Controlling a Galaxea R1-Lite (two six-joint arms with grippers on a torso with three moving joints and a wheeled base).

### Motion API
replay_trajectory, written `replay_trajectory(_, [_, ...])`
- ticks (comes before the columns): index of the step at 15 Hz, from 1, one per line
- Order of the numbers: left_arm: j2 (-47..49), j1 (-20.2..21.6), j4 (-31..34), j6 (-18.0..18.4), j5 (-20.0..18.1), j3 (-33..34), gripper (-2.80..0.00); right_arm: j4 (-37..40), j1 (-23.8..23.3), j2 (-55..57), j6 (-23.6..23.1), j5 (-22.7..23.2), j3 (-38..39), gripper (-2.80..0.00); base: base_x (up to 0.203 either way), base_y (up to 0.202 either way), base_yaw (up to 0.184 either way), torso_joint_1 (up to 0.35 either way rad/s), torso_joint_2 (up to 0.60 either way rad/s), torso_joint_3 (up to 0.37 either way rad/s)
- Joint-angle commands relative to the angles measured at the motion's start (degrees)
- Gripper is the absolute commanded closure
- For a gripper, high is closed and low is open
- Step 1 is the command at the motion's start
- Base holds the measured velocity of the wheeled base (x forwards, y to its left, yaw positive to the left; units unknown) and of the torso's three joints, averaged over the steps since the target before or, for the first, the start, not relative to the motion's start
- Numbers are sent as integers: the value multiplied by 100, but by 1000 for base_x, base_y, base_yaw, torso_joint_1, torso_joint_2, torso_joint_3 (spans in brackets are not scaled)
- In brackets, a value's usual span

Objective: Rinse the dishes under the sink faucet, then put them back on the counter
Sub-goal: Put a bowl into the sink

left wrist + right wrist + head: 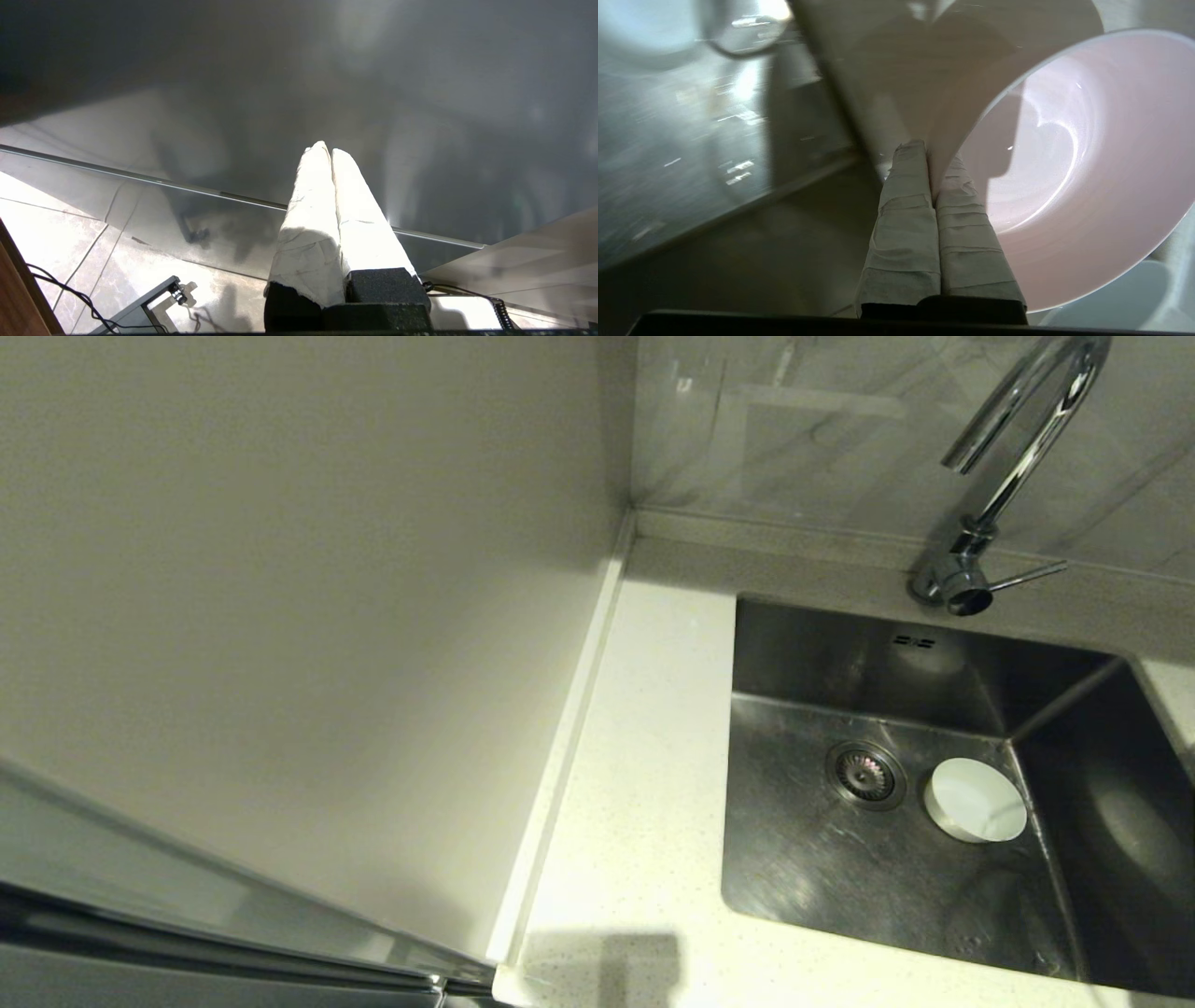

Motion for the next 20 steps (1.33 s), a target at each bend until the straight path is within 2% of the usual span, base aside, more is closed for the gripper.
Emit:
replay_trajectory(1, [-18, 2, -2, -3, 3, 0, 0, 53, 768, -682, 14, 76, 190, 0, 0, 0, 0, 0, 0, 0])
replay_trajectory(3, [-18, 2, -2, -3, 3, 0, 0, 59, 1838, -902, 304, 23, 338, 0, 0, 0, 0, 0, 0, 0])
replay_trajectory(6, [-18, -5, -2, 0, 3, 0, 0, -103, 3542, -984, 1012, -620, 692, 0, 0, 0, 0, 0, 0, 0])
replay_trajectory(8, [-18, -2, -2, -3, 6, 0, 0, -846, 4374, -918, 1255, -989, 1349, 0, 0, 0, 0, 0, 0, 0])
replay_trajectory(9, [-18, 2, -2, 5, 3, 0, 0, -1147, 4583, -688, 1319, -1196, 1532, 0, 0, 0, 0, 0, 0, 0])
replay_trajectory(12, [-26, 1, -2, -1, 3, 0, 0, -1709, 4717, 204, 1526, -1440, 1822, 0, 0, 0, 0, 0, 0, 0])
replay_trajectory(17, [-22, -4, -2, -3, 3, 0, 0, -3187, 4733, 1586, 1675, -1482, 2070, 0, 0, 0, 0, 0, 0, 0])
replay_trajectory(20, [-18, -5, -2, 5, 3, 0, 0, -3603, 4732, 2055, 1689, -1484, 1965, 0, 0, 0, 0, 0, 0, 0])
